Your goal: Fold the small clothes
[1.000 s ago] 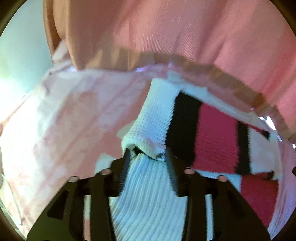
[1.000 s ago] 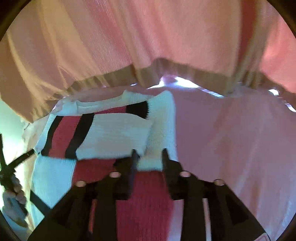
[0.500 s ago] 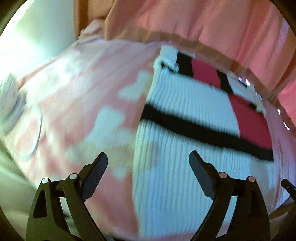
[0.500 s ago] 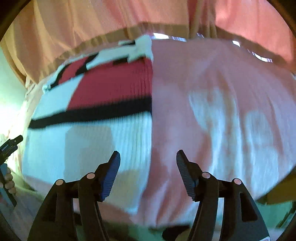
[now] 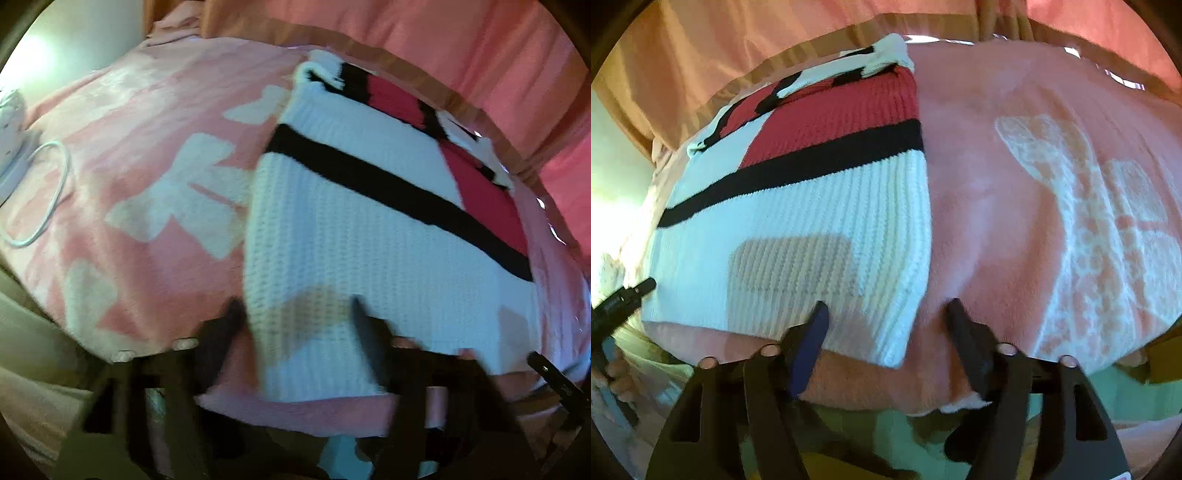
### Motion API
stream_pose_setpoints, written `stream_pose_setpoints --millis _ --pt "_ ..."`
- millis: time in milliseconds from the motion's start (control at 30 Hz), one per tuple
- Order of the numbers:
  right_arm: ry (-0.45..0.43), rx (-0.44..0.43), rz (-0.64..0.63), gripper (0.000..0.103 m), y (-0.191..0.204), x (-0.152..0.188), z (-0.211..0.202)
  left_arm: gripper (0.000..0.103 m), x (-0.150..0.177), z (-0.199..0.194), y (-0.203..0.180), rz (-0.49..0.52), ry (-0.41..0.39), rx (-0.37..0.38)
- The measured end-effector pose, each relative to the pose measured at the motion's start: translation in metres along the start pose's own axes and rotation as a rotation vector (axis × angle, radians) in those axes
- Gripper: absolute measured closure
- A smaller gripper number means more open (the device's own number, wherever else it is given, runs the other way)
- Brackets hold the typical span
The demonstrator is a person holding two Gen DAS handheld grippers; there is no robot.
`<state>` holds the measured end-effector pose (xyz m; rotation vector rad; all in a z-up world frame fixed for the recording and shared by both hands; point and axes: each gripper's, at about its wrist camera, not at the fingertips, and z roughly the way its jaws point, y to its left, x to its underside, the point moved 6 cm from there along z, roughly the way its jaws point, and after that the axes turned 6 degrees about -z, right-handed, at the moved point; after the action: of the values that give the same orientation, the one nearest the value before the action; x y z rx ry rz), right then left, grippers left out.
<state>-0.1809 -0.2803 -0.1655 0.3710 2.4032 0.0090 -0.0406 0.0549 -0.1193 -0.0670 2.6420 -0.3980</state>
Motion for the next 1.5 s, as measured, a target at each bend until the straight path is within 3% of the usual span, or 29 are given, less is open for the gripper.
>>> stream_pose_setpoints --millis 33,67,133,200,300,467,767,900,1033,1167,1267,1367,1500 --pt "-0.003 0.013 -0.009 0.073 0.0 -0.002 0.001 0.081 0.0 0.001 -0.002 0.004 0.009 0.011" --pt "-0.005 0.017 -0.007 0.084 -0.002 -0.003 0.001 0.089 0.001 0.003 -0.004 0.004 0.02 0.021" --pt "-0.019 -0.014 0.034 0.096 -0.01 -0.006 -0.003 0.091 0.0 0.001 -0.008 0.009 0.025 0.033" --pt "-0.047 -0.095 0.082 0.097 -0.013 -0.007 -0.014 0.092 -0.003 -0.012 -0.015 0.037 -0.007 0.039" --pt "-0.121 -0.115 0.071 0.097 -0.013 -0.007 -0.047 0.092 -0.001 -0.04 -0.023 0.061 -0.06 0.052" --pt "-0.186 -0.136 0.056 0.098 -0.013 0.013 -0.1 0.093 0.023 -0.09 -0.029 0.053 -0.064 0.123" --pt "-0.152 -0.105 0.01 0.098 -0.02 0.101 -0.17 0.093 0.094 -0.164 -0.017 0.093 -0.061 0.171" --pt "-0.182 -0.109 -0.002 0.098 -0.014 0.116 -0.211 0.093 0.108 -0.208 -0.018 0.105 -0.087 0.186" --pt "-0.34 -0.112 -0.044 0.097 -0.012 0.068 -0.254 0.093 0.067 -0.24 -0.04 0.168 -0.185 0.199" --pt "-0.46 -0.134 -0.061 0.097 -0.019 -0.031 -0.245 0.092 -0.012 -0.237 -0.076 0.245 -0.301 0.18" --pt "-0.425 -0.171 -0.018 0.097 -0.021 -0.092 -0.203 0.092 -0.077 -0.192 -0.096 0.246 -0.32 0.119" --pt "-0.337 -0.189 0.032 0.097 -0.034 -0.147 -0.138 0.092 -0.134 -0.114 -0.109 0.237 -0.28 -0.005" --pt "-0.204 -0.154 0.112 0.097 -0.054 -0.194 -0.042 0.092 -0.172 -0.023 -0.108 0.216 -0.185 -0.067"
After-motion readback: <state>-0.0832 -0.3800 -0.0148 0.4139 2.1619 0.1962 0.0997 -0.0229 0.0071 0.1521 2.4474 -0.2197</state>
